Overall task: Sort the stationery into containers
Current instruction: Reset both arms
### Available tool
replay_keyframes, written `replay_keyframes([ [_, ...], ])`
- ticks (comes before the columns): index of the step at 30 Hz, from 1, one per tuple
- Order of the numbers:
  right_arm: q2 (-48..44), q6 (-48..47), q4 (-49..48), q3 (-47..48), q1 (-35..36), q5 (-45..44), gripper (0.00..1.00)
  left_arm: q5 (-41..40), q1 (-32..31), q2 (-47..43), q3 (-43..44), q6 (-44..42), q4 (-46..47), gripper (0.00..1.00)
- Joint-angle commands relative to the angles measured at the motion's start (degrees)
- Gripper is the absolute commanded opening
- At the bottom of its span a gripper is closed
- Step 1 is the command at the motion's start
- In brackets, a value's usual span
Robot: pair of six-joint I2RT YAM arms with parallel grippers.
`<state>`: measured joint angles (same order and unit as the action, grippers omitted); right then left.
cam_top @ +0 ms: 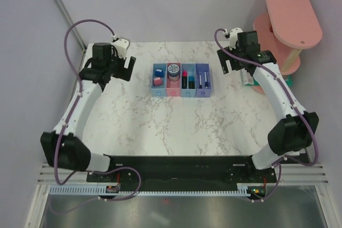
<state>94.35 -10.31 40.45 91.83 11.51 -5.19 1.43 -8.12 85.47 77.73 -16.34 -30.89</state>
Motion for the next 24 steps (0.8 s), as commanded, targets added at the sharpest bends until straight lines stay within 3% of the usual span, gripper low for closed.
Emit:
replay_keyframes([
  [1,-9.78,-2.70,7.01,-4.63,0.62,5.10,0.98,0.24,-0.32,-14.00,-3.72,4.20,-2.75,1.00],
  [9,-22.79,-2.44,5.52,-12.03,0.53,11.52,0.98,-0.38,0.03,-29.21,-10.40,8.60,-6.11,1.00],
  [24,-25.00,-1.65,4.47,-11.32,0.53,14.42,0.98,-0.03,0.12,-32.03,-13.75,9.48,-5.41,1.00],
])
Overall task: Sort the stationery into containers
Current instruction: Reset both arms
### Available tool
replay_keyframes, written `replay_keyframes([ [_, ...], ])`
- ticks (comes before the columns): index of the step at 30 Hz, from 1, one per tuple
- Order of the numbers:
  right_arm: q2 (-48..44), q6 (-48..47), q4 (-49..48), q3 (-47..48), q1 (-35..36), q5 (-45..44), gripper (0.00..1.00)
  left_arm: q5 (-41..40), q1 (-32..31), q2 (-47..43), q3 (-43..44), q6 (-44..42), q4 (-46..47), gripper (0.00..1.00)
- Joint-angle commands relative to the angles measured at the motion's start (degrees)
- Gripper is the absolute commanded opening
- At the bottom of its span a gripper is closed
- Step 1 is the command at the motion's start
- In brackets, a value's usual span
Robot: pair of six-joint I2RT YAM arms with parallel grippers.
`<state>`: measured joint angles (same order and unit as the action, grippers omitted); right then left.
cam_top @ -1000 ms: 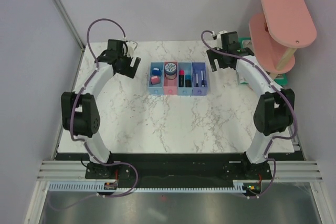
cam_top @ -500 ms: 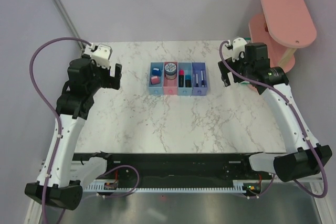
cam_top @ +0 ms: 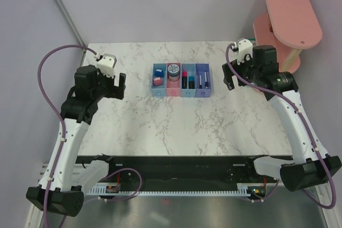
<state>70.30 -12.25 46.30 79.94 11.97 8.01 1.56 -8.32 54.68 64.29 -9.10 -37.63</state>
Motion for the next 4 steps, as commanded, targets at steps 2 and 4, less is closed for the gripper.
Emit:
replay_keyframes([
  [2,-0.78,0.47,-1.39,0.65,0.07,1.39,0.98,-0.07,0.41,-1.24,-0.39,2.33,1.33,1.00],
  [4,-0.69,0.47,-1.48,0.65,0.07,1.66,0.98,-0.07,0.41,-1.32,-0.31,2.25,1.24,1.00],
])
